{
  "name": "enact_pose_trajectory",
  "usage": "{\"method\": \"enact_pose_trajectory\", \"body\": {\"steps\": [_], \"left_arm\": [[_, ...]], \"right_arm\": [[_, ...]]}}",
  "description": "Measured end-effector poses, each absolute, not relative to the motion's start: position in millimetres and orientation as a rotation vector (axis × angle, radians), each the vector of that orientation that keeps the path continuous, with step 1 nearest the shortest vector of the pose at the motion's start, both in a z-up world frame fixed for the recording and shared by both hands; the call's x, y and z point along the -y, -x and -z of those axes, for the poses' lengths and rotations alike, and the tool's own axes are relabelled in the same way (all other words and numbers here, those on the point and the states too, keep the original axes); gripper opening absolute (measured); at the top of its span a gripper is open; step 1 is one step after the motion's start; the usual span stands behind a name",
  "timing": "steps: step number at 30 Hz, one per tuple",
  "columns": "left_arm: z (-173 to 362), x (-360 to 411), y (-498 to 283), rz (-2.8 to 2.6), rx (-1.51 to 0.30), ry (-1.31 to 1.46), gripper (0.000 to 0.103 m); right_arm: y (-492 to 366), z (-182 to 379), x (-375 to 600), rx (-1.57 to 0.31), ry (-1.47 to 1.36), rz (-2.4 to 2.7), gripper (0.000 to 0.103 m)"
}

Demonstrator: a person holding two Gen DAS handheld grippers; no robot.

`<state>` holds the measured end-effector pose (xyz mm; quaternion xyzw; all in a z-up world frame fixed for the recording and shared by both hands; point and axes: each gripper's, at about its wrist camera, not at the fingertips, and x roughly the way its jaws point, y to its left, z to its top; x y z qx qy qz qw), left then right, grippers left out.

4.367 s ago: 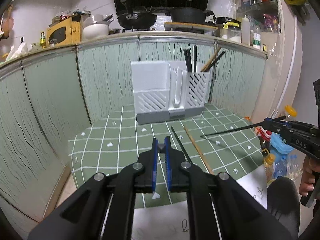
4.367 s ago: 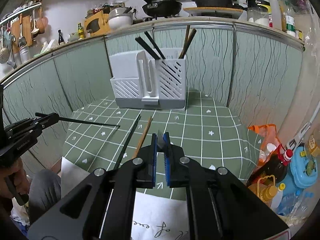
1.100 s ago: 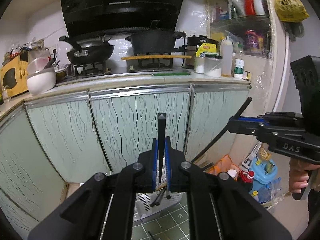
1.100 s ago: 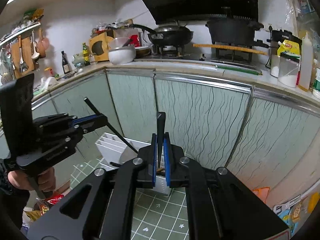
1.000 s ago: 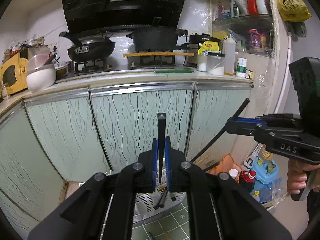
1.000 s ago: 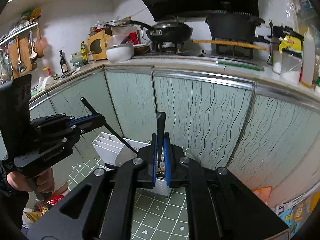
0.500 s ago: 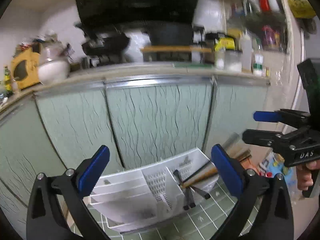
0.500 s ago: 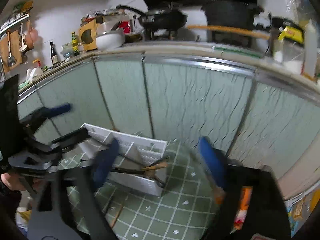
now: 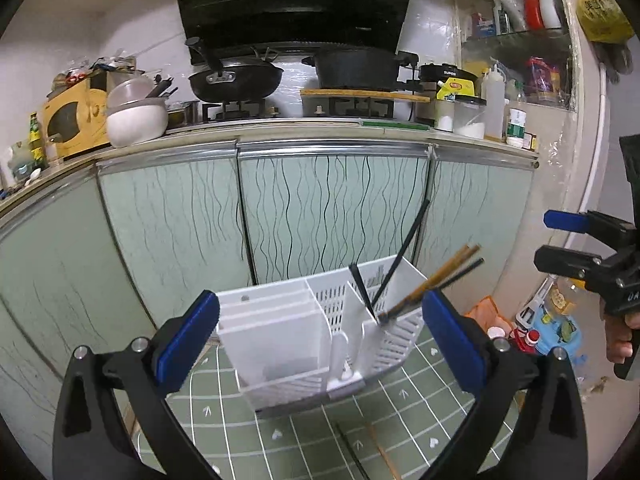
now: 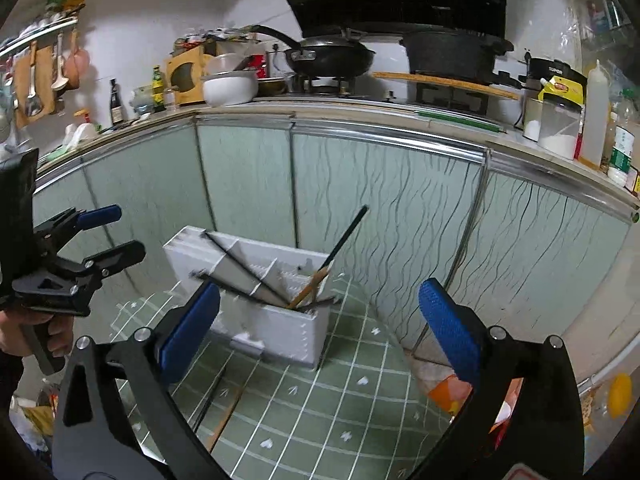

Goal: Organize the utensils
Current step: 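Move both open tools back over the last black and wooden chopsticks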

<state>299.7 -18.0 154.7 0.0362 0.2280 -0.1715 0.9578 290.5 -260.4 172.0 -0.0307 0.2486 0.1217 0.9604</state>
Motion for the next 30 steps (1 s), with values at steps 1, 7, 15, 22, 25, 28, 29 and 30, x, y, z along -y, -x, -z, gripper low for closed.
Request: {"method": "enact_pose_trajectory", "body": {"steps": [1, 7, 15, 22, 25, 28, 29, 30], "left_arm": [[-154, 15, -295, 0.345, -0.463, -0.068, 0.099], [-147, 2, -263, 0.328, -0.471, -0.045, 0.099], [-140, -5, -229, 0.315, -0.46, -0.056, 0.099], [-131, -13, -209, 0.31, -0.465, -0.022, 0.099], [-128, -16, -201, 0.305, -0.465, -0.024, 0.099], [-126, -19, -193, 0.292, -0.457, -0.015, 0.099], [-125, -21, -190, 0.291, -0.455, -0.01, 0.099], [-123, -22, -187, 0.29, -0.455, -0.008, 0.099]], "right_arm": [[-284, -171, 259, -0.498, 0.062, -0.25, 0.096], [-246, -162, 253, -0.487, 0.056, -0.263, 0.096], [-212, -149, 251, -0.487, 0.033, -0.251, 0.096], [-193, -136, 243, -0.49, 0.042, -0.255, 0.096], [-188, -131, 239, -0.488, 0.048, -0.259, 0.096], [-183, -126, 236, -0.486, 0.047, -0.256, 0.096], [-181, -124, 235, -0.486, 0.044, -0.259, 0.096], [-180, -123, 234, -0.486, 0.042, -0.26, 0.096]]}}
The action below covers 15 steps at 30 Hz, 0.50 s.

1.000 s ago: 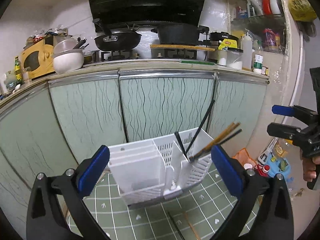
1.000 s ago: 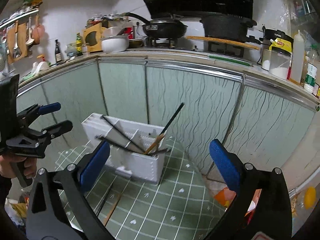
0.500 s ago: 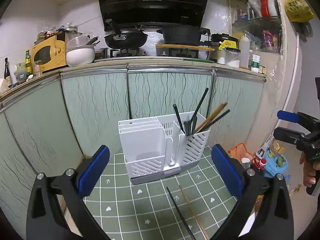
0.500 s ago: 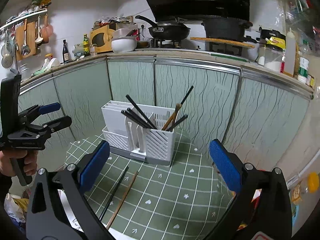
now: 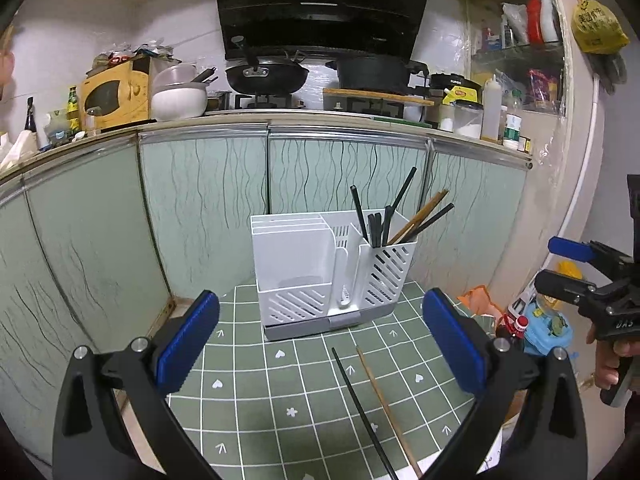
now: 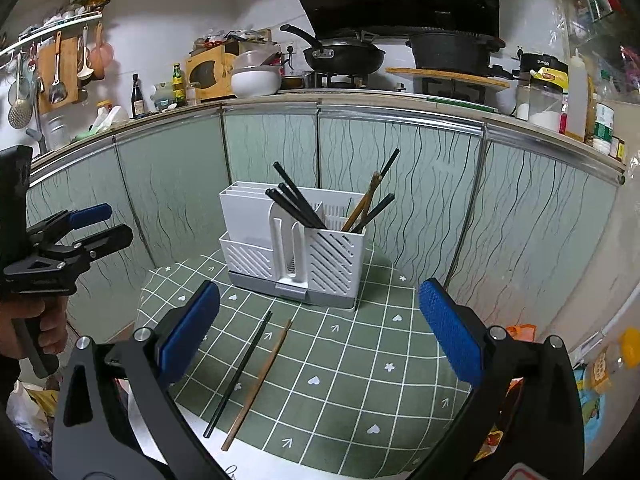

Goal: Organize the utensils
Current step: 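Move both open tools back over the last black and wooden chopsticks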

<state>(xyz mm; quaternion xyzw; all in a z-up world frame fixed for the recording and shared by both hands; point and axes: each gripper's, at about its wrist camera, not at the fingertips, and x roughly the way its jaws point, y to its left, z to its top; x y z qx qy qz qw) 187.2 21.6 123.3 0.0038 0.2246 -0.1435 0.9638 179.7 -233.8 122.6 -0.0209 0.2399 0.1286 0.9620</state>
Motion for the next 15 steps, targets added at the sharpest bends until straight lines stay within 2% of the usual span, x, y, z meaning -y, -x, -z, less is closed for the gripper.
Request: {"method": "enact_pose_trajectory", "body": {"steps": [15], "left_arm": [[-79, -25, -168, 0.287, -0.487, -0.006, 0.099]], "right_arm": [[-172, -76, 224, -0.538, 0.034, -0.275, 0.096]]}}
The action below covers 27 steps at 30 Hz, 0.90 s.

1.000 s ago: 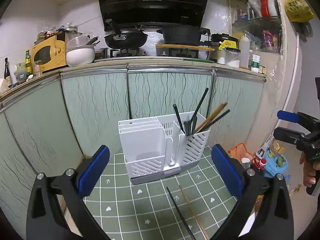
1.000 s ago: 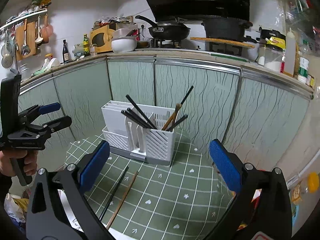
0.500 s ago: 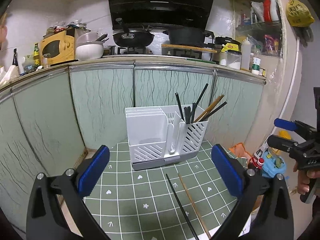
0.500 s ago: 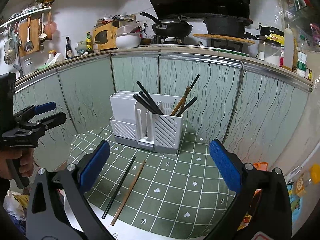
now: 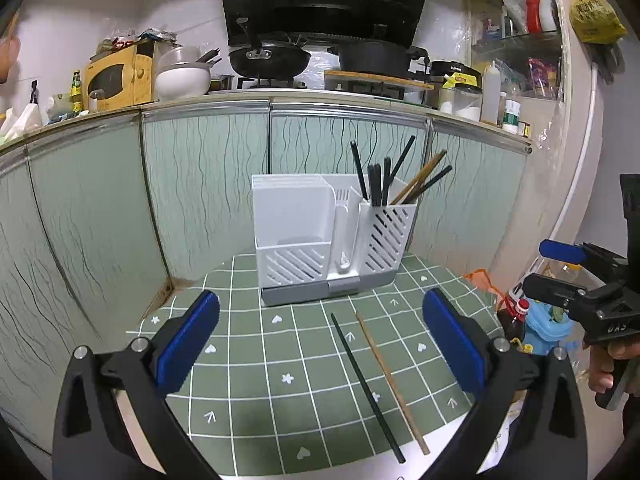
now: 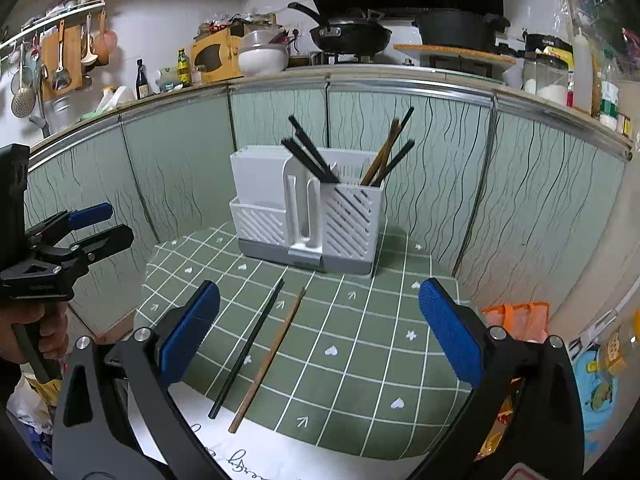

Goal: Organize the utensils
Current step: 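Move both open tools back over the last black and wooden chopsticks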

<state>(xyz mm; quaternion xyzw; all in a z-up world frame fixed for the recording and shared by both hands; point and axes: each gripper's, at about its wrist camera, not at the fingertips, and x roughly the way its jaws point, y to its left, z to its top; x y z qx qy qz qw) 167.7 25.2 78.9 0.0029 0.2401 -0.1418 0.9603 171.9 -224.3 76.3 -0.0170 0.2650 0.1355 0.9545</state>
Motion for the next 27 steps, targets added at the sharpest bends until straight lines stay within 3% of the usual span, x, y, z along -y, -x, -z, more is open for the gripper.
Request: {"method": "enact_pose_trajectory", "body": {"steps": [27], "left_arm": [[30, -20, -146, 0.238, -0.573, -0.096, 0.099]], "right_arm": [[-167, 30, 203, -0.658, 0.054, -0.276, 0.094]]}}
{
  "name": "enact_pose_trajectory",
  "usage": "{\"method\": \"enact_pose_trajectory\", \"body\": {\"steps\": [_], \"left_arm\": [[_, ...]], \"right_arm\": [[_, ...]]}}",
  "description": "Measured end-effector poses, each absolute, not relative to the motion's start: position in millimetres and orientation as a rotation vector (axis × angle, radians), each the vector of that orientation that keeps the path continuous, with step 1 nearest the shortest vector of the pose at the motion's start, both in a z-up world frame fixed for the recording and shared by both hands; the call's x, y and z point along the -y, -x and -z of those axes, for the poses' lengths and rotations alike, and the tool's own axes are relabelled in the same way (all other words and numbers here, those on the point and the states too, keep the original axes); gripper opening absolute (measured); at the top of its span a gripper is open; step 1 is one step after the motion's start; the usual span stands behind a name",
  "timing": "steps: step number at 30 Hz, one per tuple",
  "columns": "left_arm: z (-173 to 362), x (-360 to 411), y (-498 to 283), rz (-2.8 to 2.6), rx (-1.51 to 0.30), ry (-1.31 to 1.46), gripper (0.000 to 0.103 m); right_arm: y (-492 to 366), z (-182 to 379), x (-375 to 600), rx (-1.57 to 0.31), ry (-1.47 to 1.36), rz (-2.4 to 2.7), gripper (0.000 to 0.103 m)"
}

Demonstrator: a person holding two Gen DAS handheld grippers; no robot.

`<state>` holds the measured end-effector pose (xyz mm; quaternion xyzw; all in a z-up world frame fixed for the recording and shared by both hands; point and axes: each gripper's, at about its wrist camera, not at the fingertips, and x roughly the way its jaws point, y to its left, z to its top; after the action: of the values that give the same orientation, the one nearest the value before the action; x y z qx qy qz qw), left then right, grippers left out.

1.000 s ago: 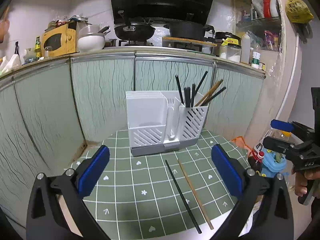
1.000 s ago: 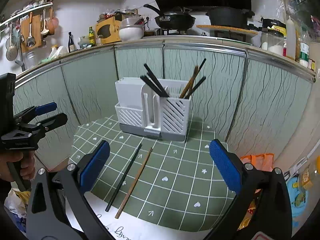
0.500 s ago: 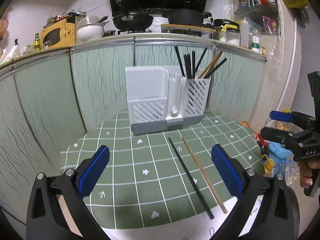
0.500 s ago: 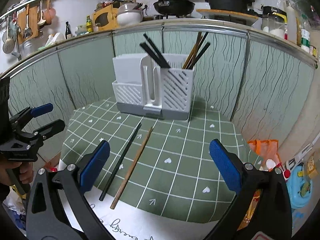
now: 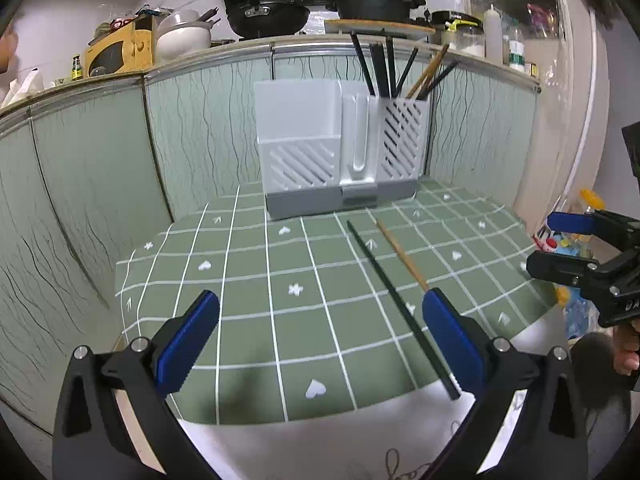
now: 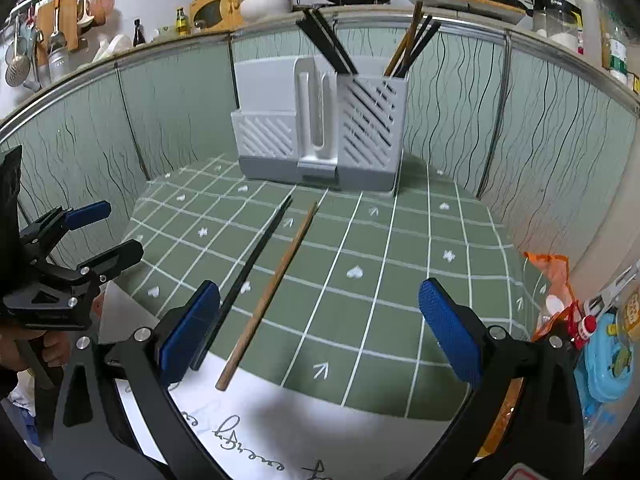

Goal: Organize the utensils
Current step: 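Move both open tools back over the last black and wooden chopsticks, then close the right tool on the wooden chopstick while the left tool approaches the black one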

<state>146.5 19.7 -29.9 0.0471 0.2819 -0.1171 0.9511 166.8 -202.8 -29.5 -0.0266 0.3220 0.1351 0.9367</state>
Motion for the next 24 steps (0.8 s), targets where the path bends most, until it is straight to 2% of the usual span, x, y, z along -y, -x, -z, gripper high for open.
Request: {"method": "enact_pose_trajectory", "body": {"steps": [8, 14, 24], "left_arm": [[50, -21, -139, 0.241, -0.58, -0.064, 0.099], [58, -24, -136, 0.228, -0.604, -0.059, 0.099], [65, -35, -136, 0.168, -0.639, -0.075, 0.099]], "right_arm": [[-164, 54, 193, -0.697, 0.068, -0.287, 0.089], [-165, 72, 181, -0.732, 0.083, -0.302, 0.078], [-171, 94, 152, -0.785, 0.115, -0.332, 0.042]]}}
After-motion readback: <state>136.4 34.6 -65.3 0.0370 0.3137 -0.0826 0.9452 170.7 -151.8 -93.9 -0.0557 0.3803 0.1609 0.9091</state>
